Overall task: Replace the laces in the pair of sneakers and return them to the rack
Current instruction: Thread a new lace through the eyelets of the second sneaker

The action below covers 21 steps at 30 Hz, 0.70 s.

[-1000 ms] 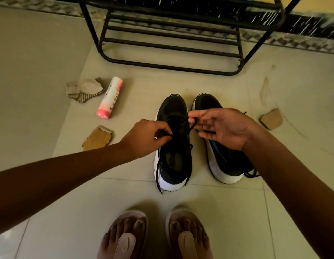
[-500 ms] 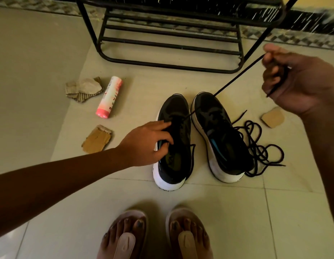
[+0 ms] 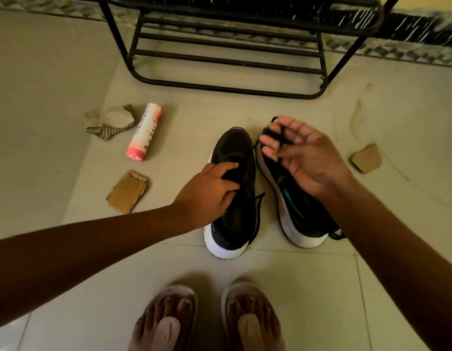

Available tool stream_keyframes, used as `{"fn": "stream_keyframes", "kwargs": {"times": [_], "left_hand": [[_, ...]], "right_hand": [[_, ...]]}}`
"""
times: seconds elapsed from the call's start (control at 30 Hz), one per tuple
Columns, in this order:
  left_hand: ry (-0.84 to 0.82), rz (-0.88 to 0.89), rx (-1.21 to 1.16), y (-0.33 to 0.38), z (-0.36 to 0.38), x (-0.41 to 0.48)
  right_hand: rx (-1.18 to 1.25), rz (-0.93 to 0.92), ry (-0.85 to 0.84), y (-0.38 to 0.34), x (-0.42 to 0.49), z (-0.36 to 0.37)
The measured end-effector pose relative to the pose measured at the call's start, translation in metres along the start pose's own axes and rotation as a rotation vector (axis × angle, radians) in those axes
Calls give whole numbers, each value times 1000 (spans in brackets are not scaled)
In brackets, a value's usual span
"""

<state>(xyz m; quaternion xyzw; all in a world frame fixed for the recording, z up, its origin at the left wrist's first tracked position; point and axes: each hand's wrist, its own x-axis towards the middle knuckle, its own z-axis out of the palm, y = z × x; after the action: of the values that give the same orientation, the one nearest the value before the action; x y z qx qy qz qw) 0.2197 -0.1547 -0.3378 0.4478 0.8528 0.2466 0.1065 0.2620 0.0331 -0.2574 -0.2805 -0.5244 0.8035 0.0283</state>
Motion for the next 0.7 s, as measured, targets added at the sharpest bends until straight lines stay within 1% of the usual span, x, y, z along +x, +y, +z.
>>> {"fn": "stream_keyframes", "kwargs": {"times": [0.07,0.17,0.2,0.27,0.33,0.43,0.5,0.57,0.6,0.63,0.7], "left_hand": [[66,-12,-29,1,-2,2],[180,-83,-161,5,-13,10],[181,-118,-240,7,-17,12],[134,-208,-439,16,-22,17],[89,-312,-581,25,-22,19],[91,-437,-777,34,-20,21],[109,-464,-831,34,-21,22],[130,-471,-829,32,-22,22],[148,-469,-817,30,-23,22],[169,-462,-796,28,-23,23],[203,-441,-731,24,-25,24]], "right_hand": [[-36,14,26,16,-1,9],[-1,1,28,29,1,19],[11,-8,36,31,2,20],[49,-24,70,34,5,22],[108,-21,106,35,7,22],[152,-5,153,37,8,20],[164,-4,158,37,7,20],[150,-1,149,37,8,17],[71,4,144,37,9,15],[-107,-6,142,37,11,11],[-629,-112,151,41,11,3]]}}
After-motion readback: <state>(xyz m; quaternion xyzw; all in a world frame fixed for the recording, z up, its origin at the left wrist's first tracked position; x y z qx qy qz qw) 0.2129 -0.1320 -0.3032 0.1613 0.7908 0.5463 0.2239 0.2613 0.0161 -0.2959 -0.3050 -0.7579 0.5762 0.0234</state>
